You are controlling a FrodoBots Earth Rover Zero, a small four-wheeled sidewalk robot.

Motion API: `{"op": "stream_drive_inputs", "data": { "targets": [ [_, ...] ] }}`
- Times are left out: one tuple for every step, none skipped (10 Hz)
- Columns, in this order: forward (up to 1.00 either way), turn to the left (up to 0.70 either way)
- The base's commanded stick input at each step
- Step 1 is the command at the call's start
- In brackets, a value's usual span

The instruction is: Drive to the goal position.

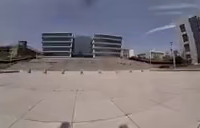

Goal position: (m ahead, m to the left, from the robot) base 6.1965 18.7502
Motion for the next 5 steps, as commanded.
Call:
{"op": "stream_drive_inputs", "data": {
  "targets": [
    [0.70,0.00],
    [0.70,0.00],
    [0.70,0.00],
    [0.70,0.00],
    [0.70,0.00]
  ]
}}
